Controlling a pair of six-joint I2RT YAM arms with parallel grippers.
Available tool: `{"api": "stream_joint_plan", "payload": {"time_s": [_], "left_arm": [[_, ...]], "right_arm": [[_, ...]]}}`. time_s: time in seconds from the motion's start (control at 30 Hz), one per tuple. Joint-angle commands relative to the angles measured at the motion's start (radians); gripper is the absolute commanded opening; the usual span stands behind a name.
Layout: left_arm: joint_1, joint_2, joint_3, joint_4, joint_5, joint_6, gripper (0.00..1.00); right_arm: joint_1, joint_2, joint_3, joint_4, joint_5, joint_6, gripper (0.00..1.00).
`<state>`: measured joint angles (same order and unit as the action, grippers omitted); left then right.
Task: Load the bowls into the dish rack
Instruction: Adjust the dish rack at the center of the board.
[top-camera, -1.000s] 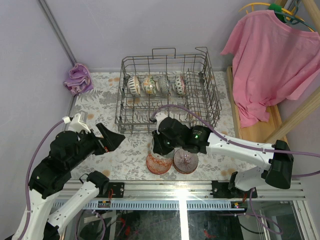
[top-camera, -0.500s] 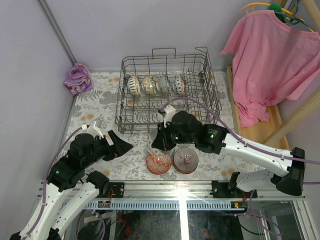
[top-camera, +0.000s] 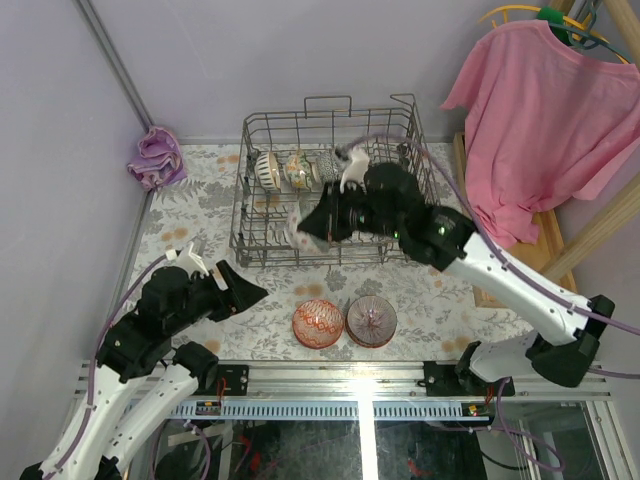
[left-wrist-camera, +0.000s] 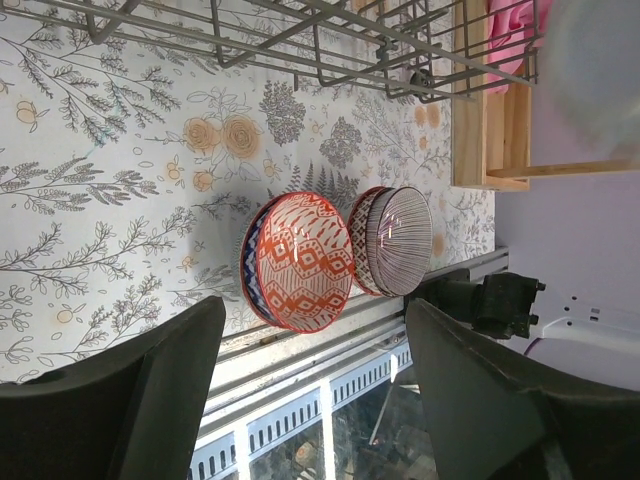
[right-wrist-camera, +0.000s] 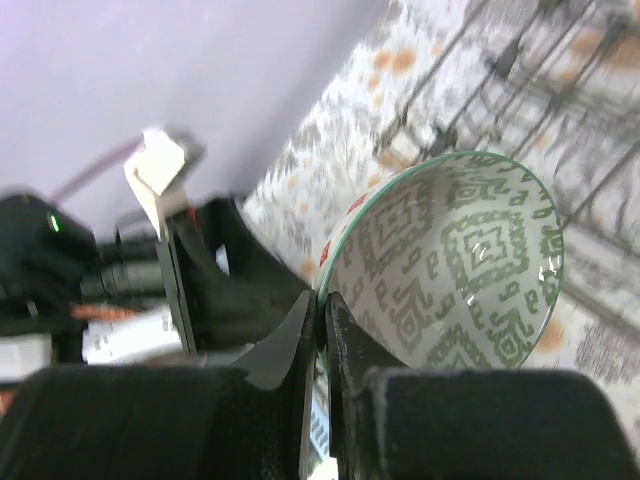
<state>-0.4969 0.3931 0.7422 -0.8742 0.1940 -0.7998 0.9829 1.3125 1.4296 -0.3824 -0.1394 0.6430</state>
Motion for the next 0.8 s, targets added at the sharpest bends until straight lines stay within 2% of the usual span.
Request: {"api": "stream_joint_plan", "payload": {"time_s": [0.0,0.1,0.33,0.63,0.77], "left_arm": [[-0.002,-0.011,0.043,0.032,0.043,0.017,0.72],[-0.002,-0.023,0.056,0.013,0.05,0.021,0.73],[-0.002,-0.059,0.043,-0.013,0.09,0.021,0.73],[-0.002,-0.076,0.027,-0.028,0.083,0.007,0.73],[-0.002,-0.067,0.029,-0.016,0.065,-0.008,0.73]], "right_arm": [[-0.142,0.124,0.245,0.082,-0.102,-0.013,0.0],[-0.244,0.259,0.432,0.11,-0.195,0.021,0.0],[-0.413,0.579,0.742,0.299,-0.35,0.168,0.0],[-0.505,0.928,0.997,0.56,-0.412,0.357,0.0],[-0.529,1.035,1.034,0.688,-0.4,0.432,0.0]]}}
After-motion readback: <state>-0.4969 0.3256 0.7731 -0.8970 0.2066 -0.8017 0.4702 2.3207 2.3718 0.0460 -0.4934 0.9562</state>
